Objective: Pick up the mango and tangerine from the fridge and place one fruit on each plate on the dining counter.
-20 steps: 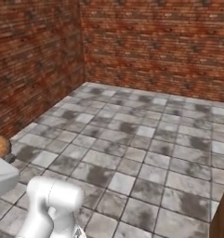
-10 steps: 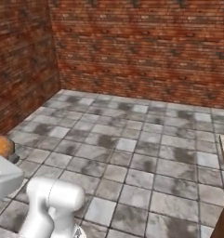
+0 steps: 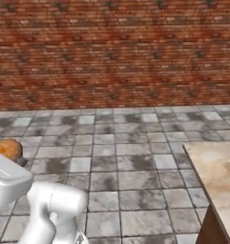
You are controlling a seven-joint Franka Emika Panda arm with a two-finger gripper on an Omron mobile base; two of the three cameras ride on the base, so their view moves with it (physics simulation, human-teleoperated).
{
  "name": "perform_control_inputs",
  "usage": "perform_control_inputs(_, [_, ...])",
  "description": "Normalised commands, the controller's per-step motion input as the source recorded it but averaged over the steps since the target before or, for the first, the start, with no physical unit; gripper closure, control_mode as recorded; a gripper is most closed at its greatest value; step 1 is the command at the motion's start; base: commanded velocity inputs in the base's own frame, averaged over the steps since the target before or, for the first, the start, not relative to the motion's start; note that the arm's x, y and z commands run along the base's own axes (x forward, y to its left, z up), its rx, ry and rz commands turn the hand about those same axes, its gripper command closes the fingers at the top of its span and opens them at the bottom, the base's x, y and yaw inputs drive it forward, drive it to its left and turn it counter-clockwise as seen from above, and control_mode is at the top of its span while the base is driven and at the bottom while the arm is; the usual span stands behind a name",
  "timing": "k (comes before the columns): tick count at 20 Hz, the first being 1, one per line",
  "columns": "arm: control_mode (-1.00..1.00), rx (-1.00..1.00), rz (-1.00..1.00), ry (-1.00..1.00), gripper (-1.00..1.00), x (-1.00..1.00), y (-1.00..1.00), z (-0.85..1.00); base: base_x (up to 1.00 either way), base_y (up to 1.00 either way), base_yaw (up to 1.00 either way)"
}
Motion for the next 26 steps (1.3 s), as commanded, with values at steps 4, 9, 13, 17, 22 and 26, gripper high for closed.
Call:
perform_control_inputs(4, [1.0, 0.0, 0.0, 0.0, 1.0, 0.0, 0.0, 0.0, 0.88, 0.22, -0.61])
perform_control_inputs(9, [1.0, 0.0, 0.0, 0.0, 1.0, 0.0, 0.0, 0.0, 0.89, 0.31, -0.61])
perform_control_inputs(13, [1.0, 0.0, 0.0, 0.0, 1.0, 0.0, 0.0, 0.0, 0.89, 0.43, -0.61])
perform_control_inputs(17, [1.0, 0.0, 0.0, 0.0, 1.0, 0.0, 0.0, 0.0, 0.87, 0.47, -0.61])
perform_control_inputs(22, [1.0, 0.0, 0.0, 0.0, 1.0, 0.0, 0.0, 0.0, 0.89, 0.59, -0.61])
perform_control_inputs(26, [1.0, 0.0, 0.0, 0.0, 1.0, 0.0, 0.0, 0.0, 0.9, 0.64, -0.6])
